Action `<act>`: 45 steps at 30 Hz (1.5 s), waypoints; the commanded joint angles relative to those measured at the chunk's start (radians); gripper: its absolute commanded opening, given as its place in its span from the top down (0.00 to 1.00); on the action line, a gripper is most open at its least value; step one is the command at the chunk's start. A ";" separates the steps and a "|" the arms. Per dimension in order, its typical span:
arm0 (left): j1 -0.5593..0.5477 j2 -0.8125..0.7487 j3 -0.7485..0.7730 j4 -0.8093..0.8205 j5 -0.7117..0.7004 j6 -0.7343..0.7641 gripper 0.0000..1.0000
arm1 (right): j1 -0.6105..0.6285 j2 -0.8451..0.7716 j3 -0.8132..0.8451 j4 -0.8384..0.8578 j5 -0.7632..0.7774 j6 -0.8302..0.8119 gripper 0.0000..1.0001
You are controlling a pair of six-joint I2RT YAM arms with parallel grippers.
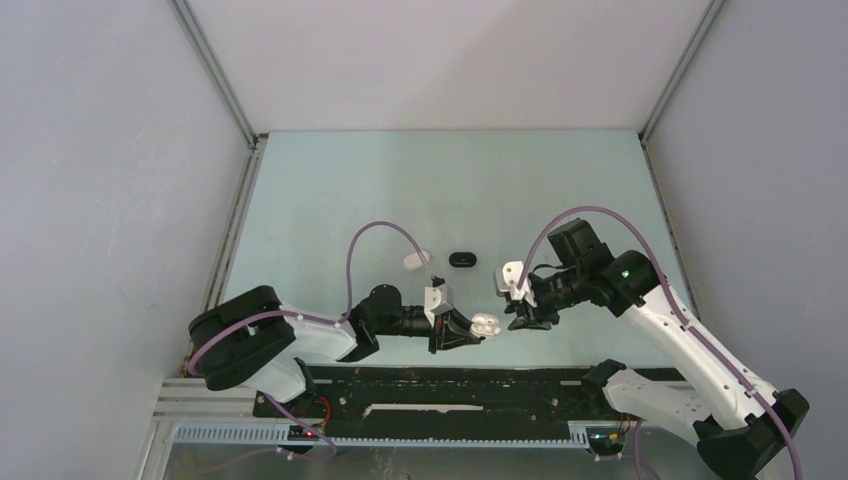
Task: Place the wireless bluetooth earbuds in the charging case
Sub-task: Adjust the earbud with the charging case.
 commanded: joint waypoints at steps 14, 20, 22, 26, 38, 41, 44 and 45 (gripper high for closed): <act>0.006 -0.031 0.033 0.037 0.033 -0.008 1.00 | 0.006 0.139 0.030 0.102 0.004 0.097 0.37; 0.006 -0.032 0.033 0.036 0.034 -0.008 1.00 | 0.009 0.159 0.033 0.078 -0.023 0.075 0.35; 0.006 -0.032 0.034 0.036 0.035 -0.010 1.00 | 0.012 0.166 0.033 0.073 -0.021 0.073 0.27; 0.006 -0.031 0.034 0.036 0.038 -0.010 1.00 | 0.017 0.177 0.032 0.079 -0.013 0.083 0.20; 0.004 -0.034 0.034 0.037 0.045 -0.010 1.00 | 0.019 0.241 0.033 0.167 0.017 0.180 0.22; 0.004 -0.034 0.034 0.036 0.046 -0.010 1.00 | 0.019 0.260 0.033 0.177 0.016 0.193 0.22; 0.003 -0.033 0.034 0.036 0.049 -0.010 1.00 | 0.020 0.270 0.035 0.185 0.008 0.204 0.22; 0.003 -0.033 0.034 0.036 0.048 -0.010 1.00 | 0.019 0.273 0.039 0.183 0.005 0.207 0.22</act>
